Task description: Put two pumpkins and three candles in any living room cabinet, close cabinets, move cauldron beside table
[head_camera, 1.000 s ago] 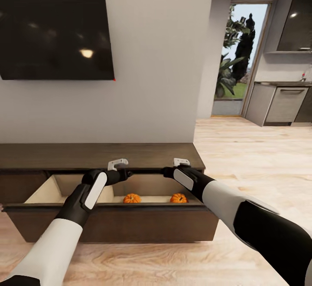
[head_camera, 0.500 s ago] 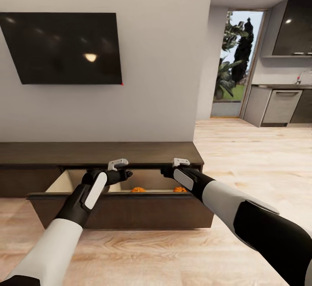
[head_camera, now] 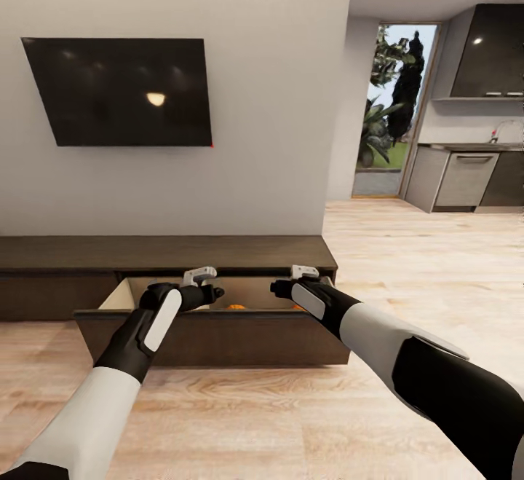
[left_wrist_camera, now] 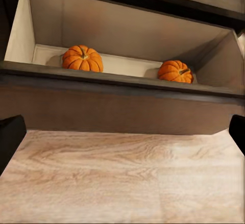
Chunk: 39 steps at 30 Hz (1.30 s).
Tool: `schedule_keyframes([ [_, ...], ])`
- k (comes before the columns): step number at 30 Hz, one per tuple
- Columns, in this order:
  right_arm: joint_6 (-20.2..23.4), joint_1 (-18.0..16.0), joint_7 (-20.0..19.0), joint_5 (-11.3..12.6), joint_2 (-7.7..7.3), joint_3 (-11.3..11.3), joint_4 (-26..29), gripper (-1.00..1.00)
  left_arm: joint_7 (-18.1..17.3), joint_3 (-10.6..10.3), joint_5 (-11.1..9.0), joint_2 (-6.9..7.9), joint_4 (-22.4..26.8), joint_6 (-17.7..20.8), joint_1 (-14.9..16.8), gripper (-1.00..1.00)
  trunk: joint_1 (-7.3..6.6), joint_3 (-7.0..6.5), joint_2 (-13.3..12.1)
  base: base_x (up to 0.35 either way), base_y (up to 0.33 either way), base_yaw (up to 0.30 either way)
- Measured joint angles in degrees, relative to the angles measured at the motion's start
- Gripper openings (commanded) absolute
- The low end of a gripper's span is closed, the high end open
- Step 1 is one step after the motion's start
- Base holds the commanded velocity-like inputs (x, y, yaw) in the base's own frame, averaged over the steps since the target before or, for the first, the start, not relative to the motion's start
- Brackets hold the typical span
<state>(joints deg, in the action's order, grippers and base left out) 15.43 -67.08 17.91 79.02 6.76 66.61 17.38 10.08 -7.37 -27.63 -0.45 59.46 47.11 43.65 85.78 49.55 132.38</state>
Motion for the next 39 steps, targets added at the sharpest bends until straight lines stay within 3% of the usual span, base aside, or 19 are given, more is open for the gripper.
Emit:
schedule_keyframes([
  [7,-1.50,0.01,0.06,-0.17,-0.30,0.08,-0.21,1.00,0.02,-0.23,0.17,-0.55,0.04,-0.09,0.00,1.00,-1.54,-1.26,-2.81,-0.273,0.000,0.000],
  [12,-1.49,0.43,-0.16,-0.56,-0.54,0.24,-0.04,1.00,0.60,-2.91,0.27,-3.52,0.59,-0.02,0.00,1.00,-2.63,-2.15,-4.81,-0.306,0.000,0.000],
  [15,-1.76,1.58,-0.46,-0.56,-0.58,0.26,-0.07,1.00,3.39,-4.81,-0.33,-4.52,0.84,-0.03,-0.10,1.00,-3.29,-2.69,-6.02,-0.337,0.000,0.000],
  [23,-1.96,6.10,-1.08,-0.59,-0.65,0.24,-0.05,1.00,5.19,-6.04,0.11,-4.11,-0.69,-0.64,-1.31,1.00,-5.05,-4.12,-9.23,-0.291,0.000,0.000],
  [28,-3.01,8.48,-1.10,-0.46,-0.60,0.28,-0.11,1.00,5.34,-5.73,0.31,-2.84,-3.50,-1.90,-3.99,1.00,-5.08,-4.13,-9.24,-0.062,0.000,0.000],
  [30,-4.61,8.66,-1.17,-0.44,-0.59,0.26,-0.09,1.00,5.31,-5.71,0.24,-1.82,-5.90,-4.03,-4.23,1.00,-5.08,-4.13,-9.24,-0.010,0.000,0.000],
  [32,-6.91,8.75,-1.15,-0.48,-0.59,0.29,-0.21,1.00,5.25,-5.73,0.48,-1.08,-11.36,-9.63,-4.35,1.00,-5.09,-4.13,-9.24,-0.004,0.000,0.000],
  [39,-13.63,8.90,-1.20,-0.52,-0.65,0.43,-0.07,1.00,5.12,-6.02,0.68,-0.61,-20.48,-21.55,-4.39,1.00,-5.09,-4.13,-9.24,0.000,0.000,0.000],
])
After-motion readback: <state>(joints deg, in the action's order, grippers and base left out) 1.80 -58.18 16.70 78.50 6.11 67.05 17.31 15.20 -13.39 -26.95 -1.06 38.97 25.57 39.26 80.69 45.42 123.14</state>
